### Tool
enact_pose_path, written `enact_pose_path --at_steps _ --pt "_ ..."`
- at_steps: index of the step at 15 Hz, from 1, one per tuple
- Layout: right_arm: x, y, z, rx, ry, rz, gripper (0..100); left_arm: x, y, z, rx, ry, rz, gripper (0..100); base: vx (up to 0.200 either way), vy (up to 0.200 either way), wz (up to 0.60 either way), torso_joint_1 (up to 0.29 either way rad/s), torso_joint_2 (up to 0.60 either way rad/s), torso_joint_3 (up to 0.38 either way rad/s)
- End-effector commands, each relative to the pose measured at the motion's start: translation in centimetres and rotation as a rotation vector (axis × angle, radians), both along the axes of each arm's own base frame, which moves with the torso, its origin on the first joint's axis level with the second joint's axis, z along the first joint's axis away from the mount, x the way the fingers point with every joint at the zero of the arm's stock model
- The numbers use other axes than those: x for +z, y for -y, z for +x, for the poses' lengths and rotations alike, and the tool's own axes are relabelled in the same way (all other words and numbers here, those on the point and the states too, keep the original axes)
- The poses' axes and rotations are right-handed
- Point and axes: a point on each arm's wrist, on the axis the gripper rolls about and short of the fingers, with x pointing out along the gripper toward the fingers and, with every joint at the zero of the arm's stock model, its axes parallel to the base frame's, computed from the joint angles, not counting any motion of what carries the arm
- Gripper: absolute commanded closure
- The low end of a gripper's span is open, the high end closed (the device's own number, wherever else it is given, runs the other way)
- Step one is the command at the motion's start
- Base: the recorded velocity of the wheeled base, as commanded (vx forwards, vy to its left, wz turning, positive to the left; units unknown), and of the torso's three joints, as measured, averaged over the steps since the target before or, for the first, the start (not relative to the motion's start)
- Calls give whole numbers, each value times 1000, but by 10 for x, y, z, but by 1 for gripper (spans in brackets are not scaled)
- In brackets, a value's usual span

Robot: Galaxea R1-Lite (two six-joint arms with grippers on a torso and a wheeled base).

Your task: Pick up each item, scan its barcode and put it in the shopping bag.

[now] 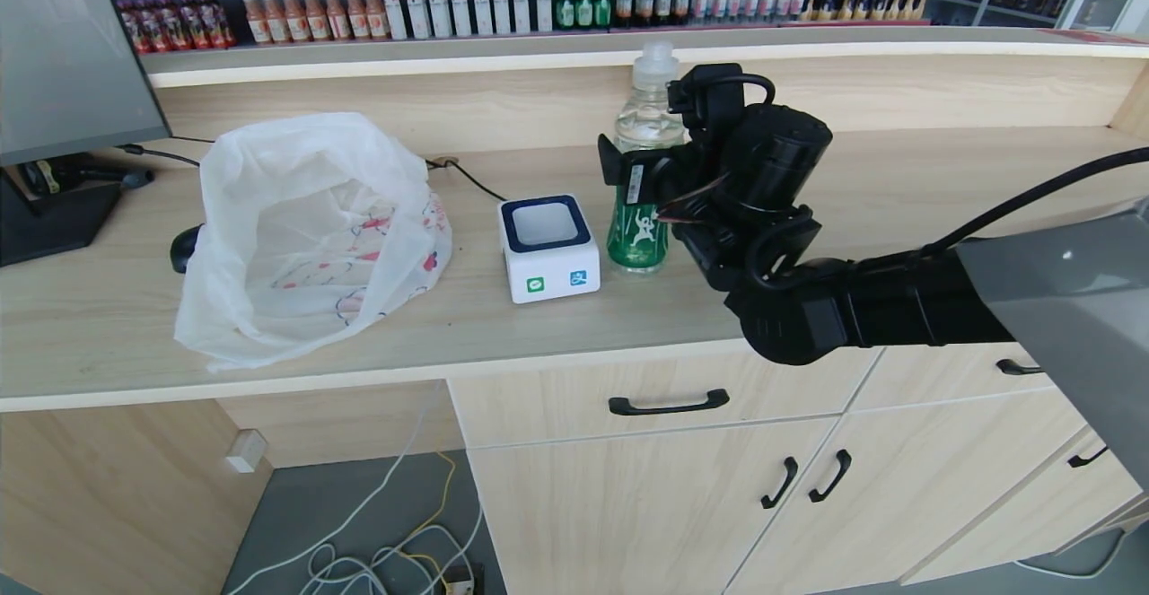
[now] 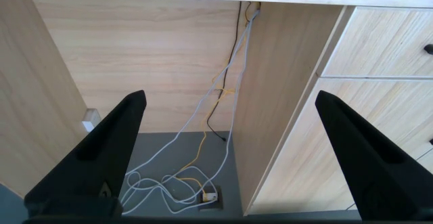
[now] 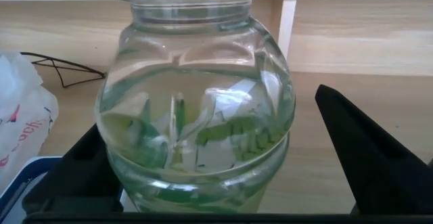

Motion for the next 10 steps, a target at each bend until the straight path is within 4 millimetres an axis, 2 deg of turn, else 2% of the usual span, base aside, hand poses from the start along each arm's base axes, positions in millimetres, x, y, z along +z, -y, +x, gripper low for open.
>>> enact_pose_path --at_steps 1,10 --pt "-2 1 2 -5 -3 -2 0 0 0 0 0 1 0 0 0 0 0 0 0 0" --pt "-8 0 5 -3 -17 7 0 0 0 0 0 1 0 0 0 0 0 0 0 0"
